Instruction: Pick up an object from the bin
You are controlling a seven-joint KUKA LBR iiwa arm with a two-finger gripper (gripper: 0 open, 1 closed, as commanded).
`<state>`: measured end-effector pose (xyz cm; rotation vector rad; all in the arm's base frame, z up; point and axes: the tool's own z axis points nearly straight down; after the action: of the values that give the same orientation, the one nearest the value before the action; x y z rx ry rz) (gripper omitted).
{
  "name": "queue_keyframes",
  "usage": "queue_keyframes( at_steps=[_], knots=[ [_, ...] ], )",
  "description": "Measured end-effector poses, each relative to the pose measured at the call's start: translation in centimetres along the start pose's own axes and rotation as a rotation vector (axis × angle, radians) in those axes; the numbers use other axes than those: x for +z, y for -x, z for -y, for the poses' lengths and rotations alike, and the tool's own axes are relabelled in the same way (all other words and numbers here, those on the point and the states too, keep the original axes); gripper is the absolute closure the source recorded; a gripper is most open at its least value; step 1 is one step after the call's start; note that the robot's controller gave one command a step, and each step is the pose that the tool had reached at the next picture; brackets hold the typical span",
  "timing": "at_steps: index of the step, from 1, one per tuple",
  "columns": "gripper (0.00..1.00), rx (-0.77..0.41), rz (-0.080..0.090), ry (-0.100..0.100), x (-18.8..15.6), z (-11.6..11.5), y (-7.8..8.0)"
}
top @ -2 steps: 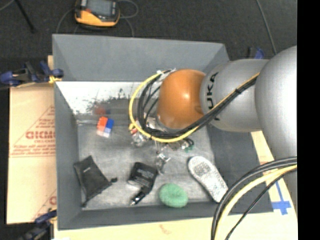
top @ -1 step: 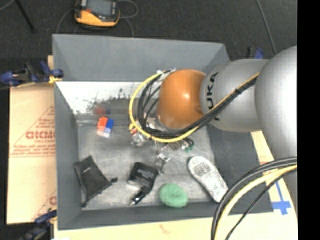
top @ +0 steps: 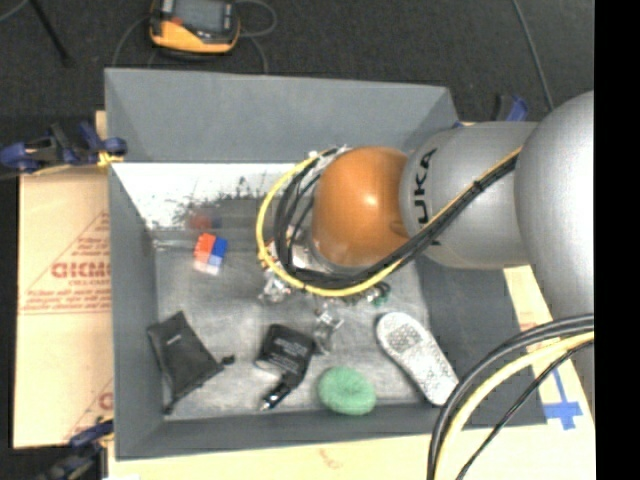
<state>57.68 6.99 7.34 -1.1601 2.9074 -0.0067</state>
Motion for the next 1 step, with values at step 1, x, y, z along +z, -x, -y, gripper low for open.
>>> queue_keyframes(
  at_steps=[1],
  knots=[
    [0.00,-0.236,0.001,0.003,0.03,-1.58,-1.16]
  ],
)
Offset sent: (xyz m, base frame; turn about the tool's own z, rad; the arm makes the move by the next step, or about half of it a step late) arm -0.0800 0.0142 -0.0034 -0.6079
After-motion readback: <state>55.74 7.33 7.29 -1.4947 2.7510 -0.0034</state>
